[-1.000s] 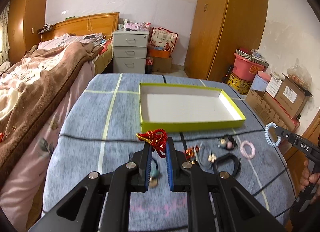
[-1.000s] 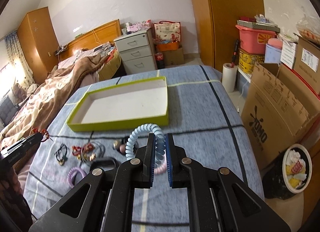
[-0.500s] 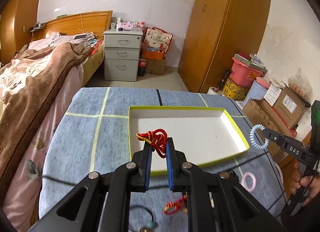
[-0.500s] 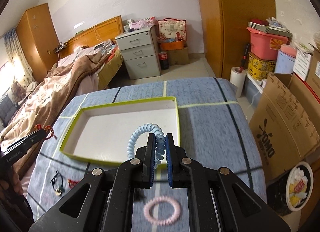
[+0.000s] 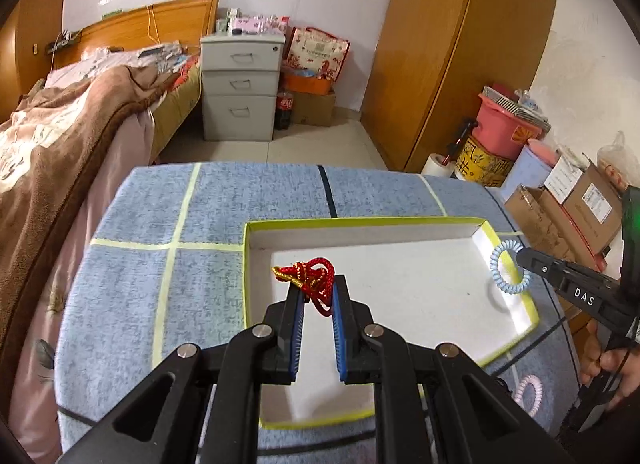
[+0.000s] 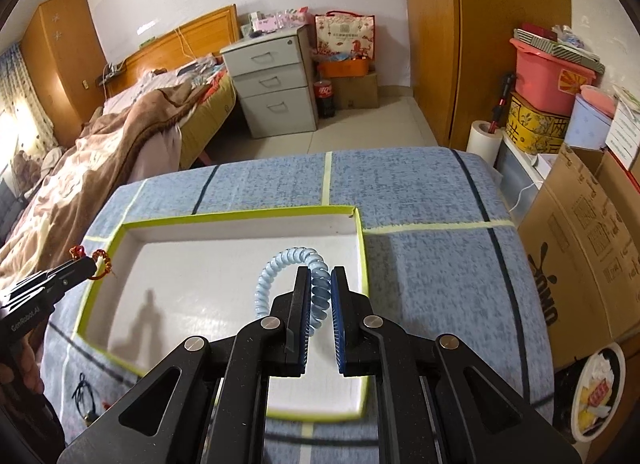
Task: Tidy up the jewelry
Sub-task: 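Carry both held items into the green box and open both tools, then withdraw both tools from the box back toward the jewelry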
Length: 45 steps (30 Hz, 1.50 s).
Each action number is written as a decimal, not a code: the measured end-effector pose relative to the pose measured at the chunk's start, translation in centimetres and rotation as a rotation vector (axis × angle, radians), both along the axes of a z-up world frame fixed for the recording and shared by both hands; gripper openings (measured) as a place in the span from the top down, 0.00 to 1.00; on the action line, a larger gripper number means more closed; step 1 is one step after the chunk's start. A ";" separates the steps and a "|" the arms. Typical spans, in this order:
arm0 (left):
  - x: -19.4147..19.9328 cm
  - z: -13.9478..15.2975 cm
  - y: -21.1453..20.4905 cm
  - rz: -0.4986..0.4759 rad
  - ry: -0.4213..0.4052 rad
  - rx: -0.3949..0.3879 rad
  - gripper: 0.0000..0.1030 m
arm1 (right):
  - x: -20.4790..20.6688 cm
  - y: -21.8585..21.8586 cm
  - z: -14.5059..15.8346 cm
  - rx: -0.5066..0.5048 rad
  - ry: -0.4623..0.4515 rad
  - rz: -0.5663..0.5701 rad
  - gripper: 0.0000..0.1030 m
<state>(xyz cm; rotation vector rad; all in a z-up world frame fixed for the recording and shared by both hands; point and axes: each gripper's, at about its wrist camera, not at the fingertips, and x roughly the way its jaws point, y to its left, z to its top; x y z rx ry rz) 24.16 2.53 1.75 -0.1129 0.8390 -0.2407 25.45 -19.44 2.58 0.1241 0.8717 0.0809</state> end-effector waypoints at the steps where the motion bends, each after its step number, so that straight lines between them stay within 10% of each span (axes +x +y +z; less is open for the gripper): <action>1: 0.3 -0.2 -0.1 -0.002 0.006 -0.003 0.86 | 0.3 0.1 -0.2 -0.001 0.004 0.003 0.90; 25: 3.3 -4.0 -1.1 0.012 0.130 0.018 0.85 | 2.9 0.9 -3.4 -0.072 0.088 0.035 0.90; 45: 1.4 -2.1 -0.5 0.018 0.093 -0.012 0.53 | 1.1 1.4 -1.4 -0.026 0.023 0.067 0.65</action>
